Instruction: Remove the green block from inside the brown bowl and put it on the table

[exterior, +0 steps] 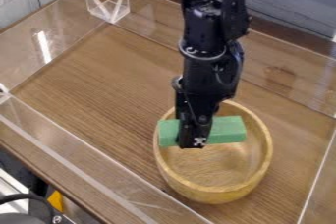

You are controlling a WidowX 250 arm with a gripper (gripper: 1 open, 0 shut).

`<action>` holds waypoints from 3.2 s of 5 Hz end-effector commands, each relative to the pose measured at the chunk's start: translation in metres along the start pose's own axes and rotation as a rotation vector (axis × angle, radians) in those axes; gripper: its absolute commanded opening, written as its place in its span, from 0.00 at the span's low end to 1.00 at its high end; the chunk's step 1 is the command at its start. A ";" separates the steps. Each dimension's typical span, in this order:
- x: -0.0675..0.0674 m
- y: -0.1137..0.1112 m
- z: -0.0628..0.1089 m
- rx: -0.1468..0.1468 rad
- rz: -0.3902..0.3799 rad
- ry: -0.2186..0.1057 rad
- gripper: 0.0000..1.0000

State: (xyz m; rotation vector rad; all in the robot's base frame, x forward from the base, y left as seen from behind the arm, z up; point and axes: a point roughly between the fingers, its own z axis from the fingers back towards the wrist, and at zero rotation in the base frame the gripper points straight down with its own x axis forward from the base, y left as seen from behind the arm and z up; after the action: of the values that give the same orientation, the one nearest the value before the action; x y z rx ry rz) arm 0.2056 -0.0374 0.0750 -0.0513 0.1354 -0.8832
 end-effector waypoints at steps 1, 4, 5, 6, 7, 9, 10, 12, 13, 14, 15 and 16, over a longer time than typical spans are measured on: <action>0.002 0.009 0.017 0.049 0.008 -0.051 0.00; -0.008 0.022 0.025 0.057 0.053 -0.059 0.00; -0.014 0.033 0.027 0.067 0.079 -0.058 0.00; -0.022 0.044 0.028 0.070 0.097 -0.050 0.00; -0.032 0.054 0.031 0.079 0.097 -0.042 0.00; -0.042 0.063 0.033 0.092 0.093 -0.030 0.00; -0.044 0.064 0.034 0.102 0.099 -0.028 0.00; -0.045 0.067 0.034 0.126 0.113 -0.031 0.00; -0.045 0.069 0.034 0.139 0.120 -0.033 0.00; -0.045 0.072 0.033 0.154 0.124 -0.035 0.00; -0.046 0.074 0.031 0.172 0.122 -0.033 0.00; -0.046 0.077 0.028 0.190 0.118 -0.031 0.00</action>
State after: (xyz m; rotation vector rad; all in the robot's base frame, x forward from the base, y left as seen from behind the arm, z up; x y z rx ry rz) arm 0.2363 0.0434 0.0929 0.1010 0.0514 -0.7802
